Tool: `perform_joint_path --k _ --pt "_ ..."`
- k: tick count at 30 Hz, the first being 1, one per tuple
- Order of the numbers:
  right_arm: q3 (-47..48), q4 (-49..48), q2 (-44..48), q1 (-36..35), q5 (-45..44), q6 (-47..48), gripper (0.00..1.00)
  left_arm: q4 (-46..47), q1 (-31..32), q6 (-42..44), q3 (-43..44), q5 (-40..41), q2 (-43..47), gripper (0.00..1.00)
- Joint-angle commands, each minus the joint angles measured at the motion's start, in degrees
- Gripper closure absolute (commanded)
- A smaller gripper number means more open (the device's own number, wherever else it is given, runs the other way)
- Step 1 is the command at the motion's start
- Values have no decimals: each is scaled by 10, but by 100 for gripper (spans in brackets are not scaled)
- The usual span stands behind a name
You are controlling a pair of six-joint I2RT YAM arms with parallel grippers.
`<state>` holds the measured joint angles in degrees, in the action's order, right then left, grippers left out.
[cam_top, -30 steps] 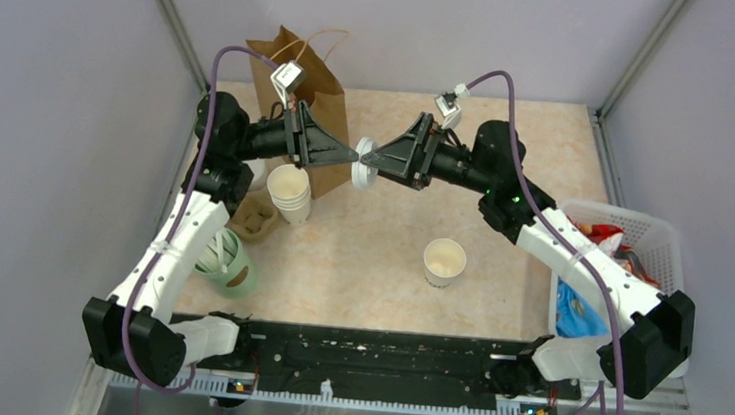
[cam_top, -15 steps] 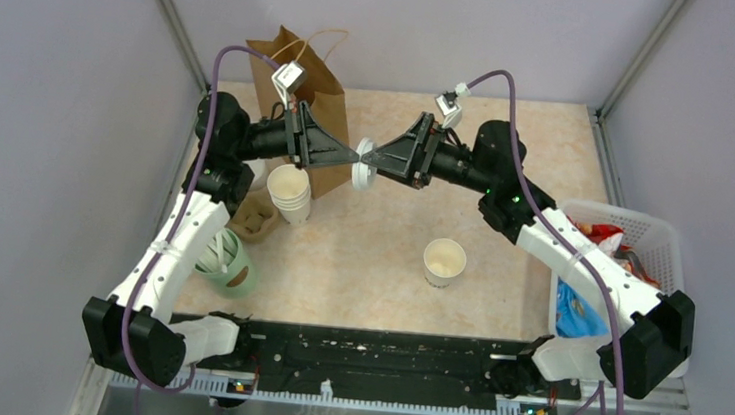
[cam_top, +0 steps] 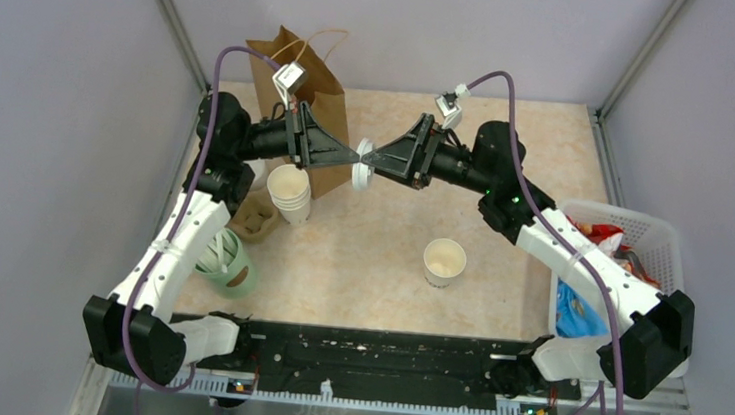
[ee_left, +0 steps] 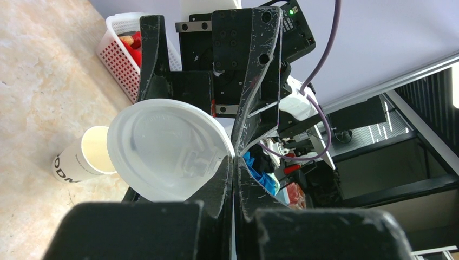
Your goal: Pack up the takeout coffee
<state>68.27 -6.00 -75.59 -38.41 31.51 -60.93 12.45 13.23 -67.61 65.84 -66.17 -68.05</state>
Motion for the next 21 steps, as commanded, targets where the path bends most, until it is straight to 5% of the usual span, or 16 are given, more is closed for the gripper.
perform_joint_path --k 1,10,21 --pt "2 -24 4 -5 5 -2 24 27 3 1 -5 1 2 98" --pt "-2 -17 7 -5 3 -3 25 26 3 3 -5 2 4 95" --pt "-12 190 53 19 -43 96 26 -218 -4 193 52 73 25 23"
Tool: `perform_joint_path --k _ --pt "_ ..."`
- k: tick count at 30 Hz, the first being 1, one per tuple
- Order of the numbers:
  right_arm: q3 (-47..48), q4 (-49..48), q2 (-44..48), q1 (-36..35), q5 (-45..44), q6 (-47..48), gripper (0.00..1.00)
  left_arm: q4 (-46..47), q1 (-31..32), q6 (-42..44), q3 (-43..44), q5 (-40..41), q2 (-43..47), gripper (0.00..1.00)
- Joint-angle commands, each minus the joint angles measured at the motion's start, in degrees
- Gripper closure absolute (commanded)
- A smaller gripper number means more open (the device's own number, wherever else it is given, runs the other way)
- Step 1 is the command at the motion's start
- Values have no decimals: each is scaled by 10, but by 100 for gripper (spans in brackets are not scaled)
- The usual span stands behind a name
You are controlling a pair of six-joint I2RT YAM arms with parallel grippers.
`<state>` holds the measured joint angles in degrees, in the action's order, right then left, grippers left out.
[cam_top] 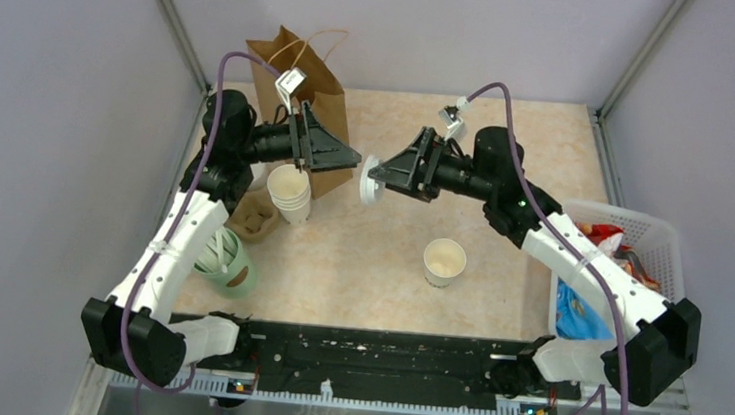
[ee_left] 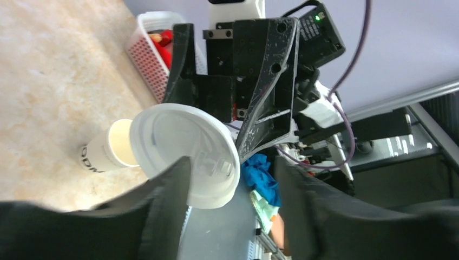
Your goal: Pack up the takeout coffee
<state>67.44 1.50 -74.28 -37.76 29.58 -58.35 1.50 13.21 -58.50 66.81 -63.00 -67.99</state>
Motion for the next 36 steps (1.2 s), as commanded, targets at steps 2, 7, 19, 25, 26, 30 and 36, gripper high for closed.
perform_joint_path --k 2,7,19,25,26,30,36 --pt "23 254 44 16 -83 153 27 -203 -5 170 64 101 28 8" --pt "78 535 22 -2 -254 307 27 -299 -4 242 102 170 24 2" --pt "152 698 -118 -51 -400 359 29 -323 -4 315 94 212 -2 1" --pt "172 698 -148 -54 -409 365 29 -318 -4 312 84 203 -4 2" --pt "173 699 -151 -55 -407 365 29 -320 -4 314 84 202 -4 2" --pt "179 700 -158 -61 -396 364 29 -328 -4 321 88 202 -9 2" --pt "183 704 -166 -73 -395 363 29 -326 -4 322 88 195 -15 1"
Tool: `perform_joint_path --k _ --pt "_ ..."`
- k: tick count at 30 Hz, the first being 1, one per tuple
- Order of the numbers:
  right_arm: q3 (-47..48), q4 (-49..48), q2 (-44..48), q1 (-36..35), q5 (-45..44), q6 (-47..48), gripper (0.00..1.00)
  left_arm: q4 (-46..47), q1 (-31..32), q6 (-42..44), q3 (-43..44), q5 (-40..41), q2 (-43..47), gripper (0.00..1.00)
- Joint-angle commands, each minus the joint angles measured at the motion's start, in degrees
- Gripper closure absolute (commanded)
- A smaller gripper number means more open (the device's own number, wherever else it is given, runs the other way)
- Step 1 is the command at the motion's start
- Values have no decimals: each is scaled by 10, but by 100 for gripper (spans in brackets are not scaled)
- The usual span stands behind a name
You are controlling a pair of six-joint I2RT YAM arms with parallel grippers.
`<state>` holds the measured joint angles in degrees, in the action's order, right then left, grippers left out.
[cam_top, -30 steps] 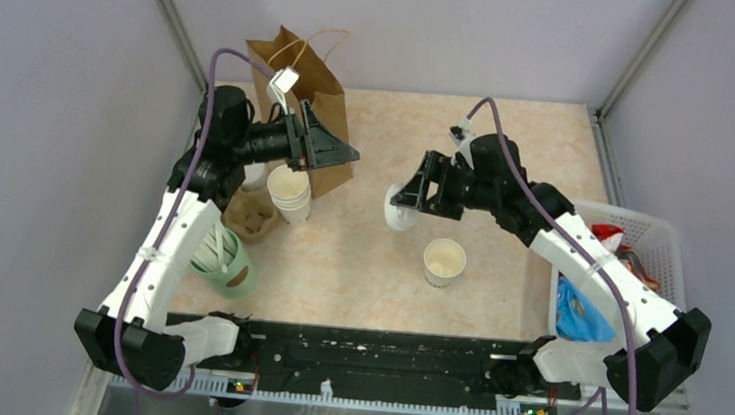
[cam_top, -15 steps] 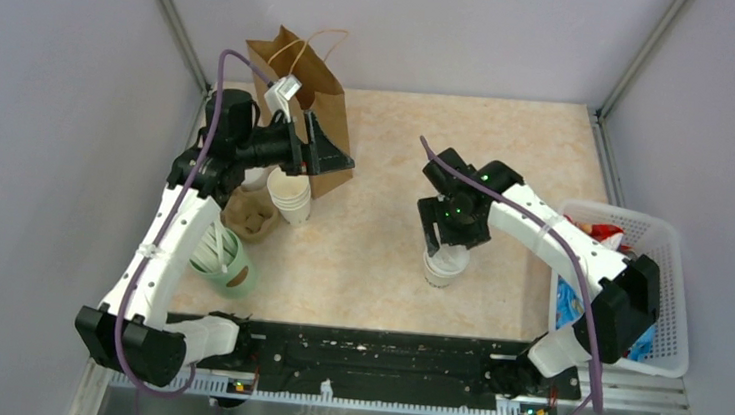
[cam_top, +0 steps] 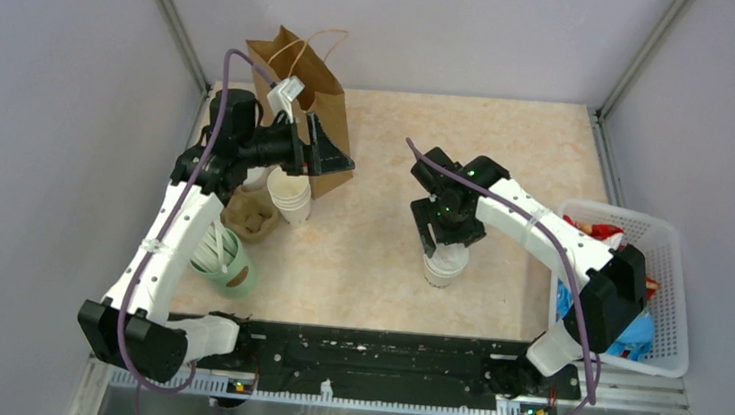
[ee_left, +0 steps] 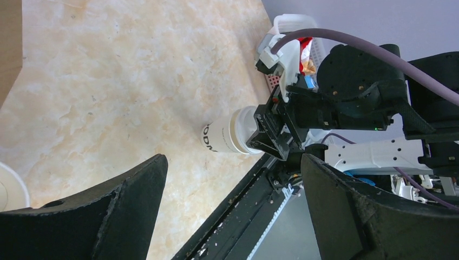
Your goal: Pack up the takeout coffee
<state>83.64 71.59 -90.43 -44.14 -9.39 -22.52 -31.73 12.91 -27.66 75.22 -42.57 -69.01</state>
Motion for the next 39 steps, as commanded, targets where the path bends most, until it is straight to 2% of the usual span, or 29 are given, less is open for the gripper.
perform_joint_path --k 1,39 --pt "18 0 -5 -9 -7 5 29 6 -1 14 4 -11 -6 2" --pt "-8 -24 -22 -10 -17 6 27 -6 -1 34 13 -16 -14 1"
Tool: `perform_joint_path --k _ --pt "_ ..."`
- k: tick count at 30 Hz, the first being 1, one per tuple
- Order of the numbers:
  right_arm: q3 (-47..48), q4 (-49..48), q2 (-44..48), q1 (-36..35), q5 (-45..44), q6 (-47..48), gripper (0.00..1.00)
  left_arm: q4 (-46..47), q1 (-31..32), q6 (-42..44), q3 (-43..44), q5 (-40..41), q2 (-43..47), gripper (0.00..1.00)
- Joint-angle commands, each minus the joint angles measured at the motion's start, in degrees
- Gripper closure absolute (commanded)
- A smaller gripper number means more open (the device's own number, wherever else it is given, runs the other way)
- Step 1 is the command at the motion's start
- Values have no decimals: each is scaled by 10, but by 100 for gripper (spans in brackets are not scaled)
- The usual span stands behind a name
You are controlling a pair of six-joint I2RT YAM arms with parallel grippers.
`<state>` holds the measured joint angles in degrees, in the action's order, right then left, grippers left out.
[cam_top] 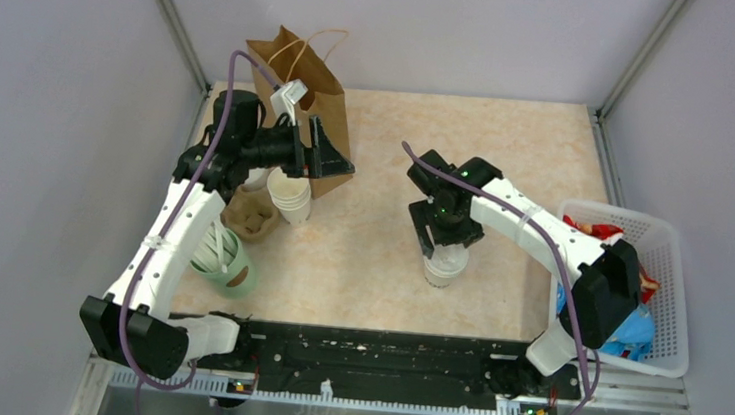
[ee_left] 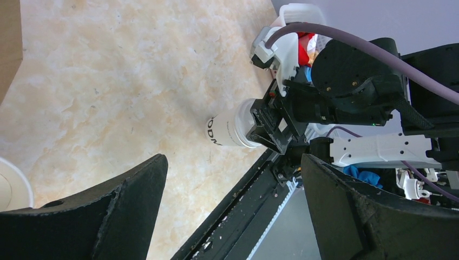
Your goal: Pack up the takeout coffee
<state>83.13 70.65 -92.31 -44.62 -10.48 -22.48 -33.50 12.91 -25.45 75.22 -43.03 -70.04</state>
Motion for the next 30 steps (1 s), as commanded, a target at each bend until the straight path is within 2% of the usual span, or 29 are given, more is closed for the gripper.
perform_joint_path --k 1,30 --pt "-3 -14 -4 -5 -6 6 27 12 -1 12 13 -13 -4 2" --pt "-13 -18 1 -6 2 4 27 6 -1 15 16 -16 -5 2"
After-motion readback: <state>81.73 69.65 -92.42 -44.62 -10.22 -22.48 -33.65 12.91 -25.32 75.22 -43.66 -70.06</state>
